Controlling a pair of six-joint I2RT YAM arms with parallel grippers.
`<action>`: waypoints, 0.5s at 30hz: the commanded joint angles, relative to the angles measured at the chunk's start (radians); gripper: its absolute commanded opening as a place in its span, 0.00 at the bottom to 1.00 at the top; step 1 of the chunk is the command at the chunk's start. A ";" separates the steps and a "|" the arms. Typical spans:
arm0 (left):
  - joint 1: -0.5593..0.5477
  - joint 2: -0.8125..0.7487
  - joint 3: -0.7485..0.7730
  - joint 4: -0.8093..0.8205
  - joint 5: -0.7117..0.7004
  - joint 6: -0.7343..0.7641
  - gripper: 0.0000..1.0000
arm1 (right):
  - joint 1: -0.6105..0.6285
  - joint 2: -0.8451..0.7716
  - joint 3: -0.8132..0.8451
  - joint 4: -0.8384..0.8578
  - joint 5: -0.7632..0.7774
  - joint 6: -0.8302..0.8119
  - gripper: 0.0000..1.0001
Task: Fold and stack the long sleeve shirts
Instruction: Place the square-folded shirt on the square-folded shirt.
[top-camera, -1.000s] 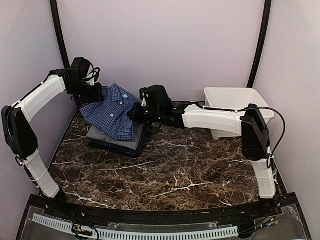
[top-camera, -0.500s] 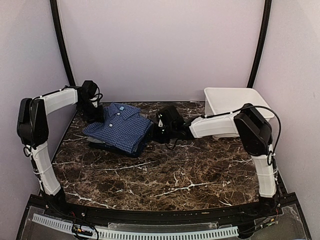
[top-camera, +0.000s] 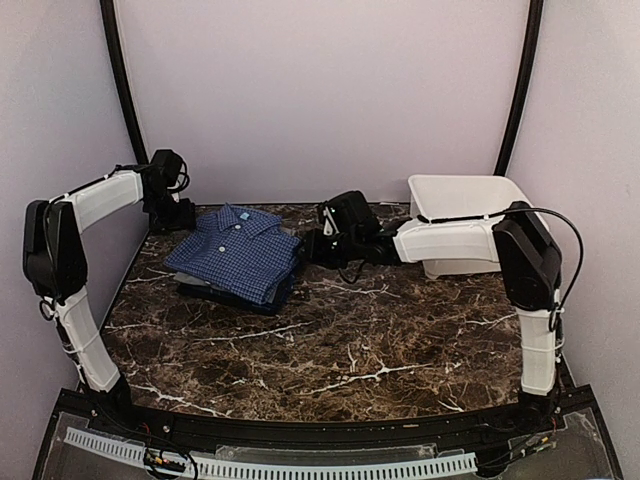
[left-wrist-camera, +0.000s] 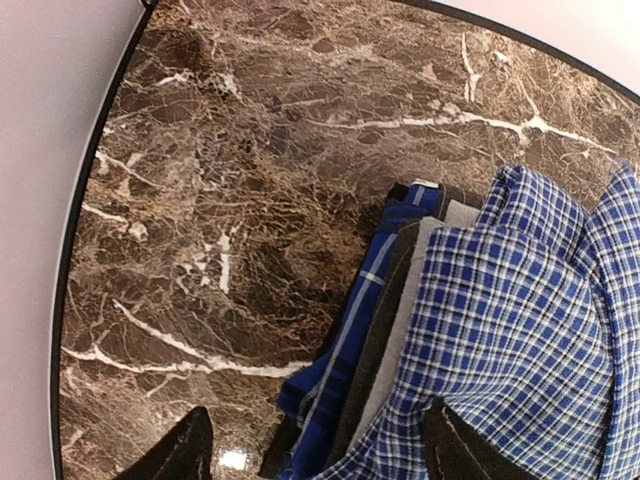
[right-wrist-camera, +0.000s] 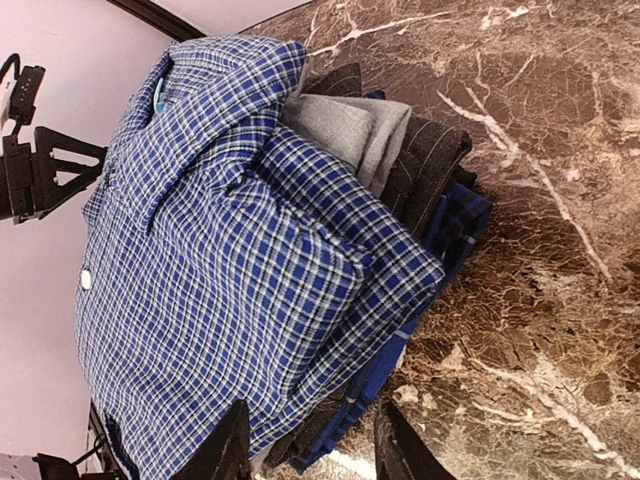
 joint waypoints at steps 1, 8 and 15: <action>0.009 -0.071 0.025 -0.017 -0.041 -0.004 0.71 | 0.004 -0.072 -0.003 -0.036 0.047 -0.067 0.41; -0.046 -0.160 -0.016 0.017 0.076 -0.012 0.67 | 0.004 -0.062 0.018 -0.051 0.038 -0.102 0.42; -0.176 -0.220 -0.087 0.041 0.159 -0.052 0.63 | 0.001 0.019 0.077 -0.027 -0.048 -0.098 0.60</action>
